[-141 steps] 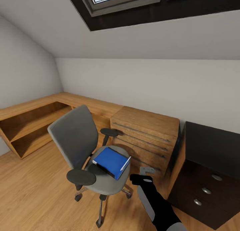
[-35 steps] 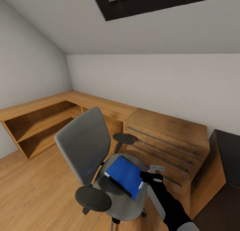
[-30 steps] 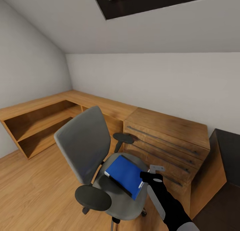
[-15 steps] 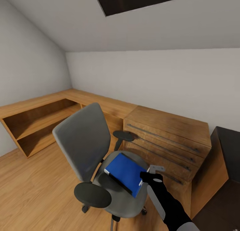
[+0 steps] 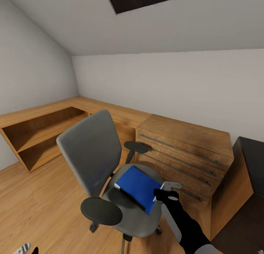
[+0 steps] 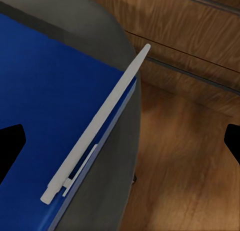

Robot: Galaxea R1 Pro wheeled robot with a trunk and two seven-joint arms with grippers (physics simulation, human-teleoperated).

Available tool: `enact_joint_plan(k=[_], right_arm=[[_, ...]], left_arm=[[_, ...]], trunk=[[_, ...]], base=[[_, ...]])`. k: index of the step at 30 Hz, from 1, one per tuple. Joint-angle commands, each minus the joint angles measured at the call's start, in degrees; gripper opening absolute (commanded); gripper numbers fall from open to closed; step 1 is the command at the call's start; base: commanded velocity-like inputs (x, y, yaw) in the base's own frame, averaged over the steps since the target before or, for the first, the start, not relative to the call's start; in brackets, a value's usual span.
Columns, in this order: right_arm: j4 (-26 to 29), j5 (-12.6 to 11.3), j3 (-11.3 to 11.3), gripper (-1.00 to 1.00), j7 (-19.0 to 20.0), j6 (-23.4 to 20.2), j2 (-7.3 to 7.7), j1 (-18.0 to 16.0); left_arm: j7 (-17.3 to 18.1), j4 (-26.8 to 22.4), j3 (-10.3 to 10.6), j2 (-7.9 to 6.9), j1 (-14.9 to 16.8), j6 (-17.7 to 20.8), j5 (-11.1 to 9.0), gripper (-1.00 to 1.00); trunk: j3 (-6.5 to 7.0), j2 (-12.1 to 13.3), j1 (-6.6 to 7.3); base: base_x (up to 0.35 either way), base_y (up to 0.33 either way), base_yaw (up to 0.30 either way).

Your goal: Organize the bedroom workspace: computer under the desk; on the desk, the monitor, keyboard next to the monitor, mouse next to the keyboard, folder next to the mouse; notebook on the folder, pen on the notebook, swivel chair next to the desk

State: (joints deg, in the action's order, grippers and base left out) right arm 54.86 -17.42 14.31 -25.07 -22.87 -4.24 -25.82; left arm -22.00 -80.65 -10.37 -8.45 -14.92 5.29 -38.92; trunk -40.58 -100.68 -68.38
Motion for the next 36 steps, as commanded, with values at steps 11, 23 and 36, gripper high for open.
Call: enact_joint_plan(k=[11,23,36], right_arm=[[0.07,-0.54,0.19,1.0,-0.5,-0.16,-0.05,-0.07],[-0.22,-0.83,0.06,1.0,-0.27,-0.77,-0.08,-0.06],[-1.93,-3.76,0.18,1.0,-0.25,-1.58,-0.15,-0.08]], left_arm=[[-0.32,-2.46,0.0,0.09,-2.78,-0.17,-0.28,1.0],[-0.24,-1.05,0.08,0.1,-2.83,-0.54,-0.1,1.0],[-0.4,-0.82,0.09,0.04,-2.83,-0.11,-0.03,1.0]], trunk=[[-0.04,-0.03,0.0],[-0.04,-0.03,0.0],[-1.12,-2.43,-1.32]], base=[[0.0,0.0,0.0],[0.129,0.0,0.0],[0.009,0.0,0.0]])
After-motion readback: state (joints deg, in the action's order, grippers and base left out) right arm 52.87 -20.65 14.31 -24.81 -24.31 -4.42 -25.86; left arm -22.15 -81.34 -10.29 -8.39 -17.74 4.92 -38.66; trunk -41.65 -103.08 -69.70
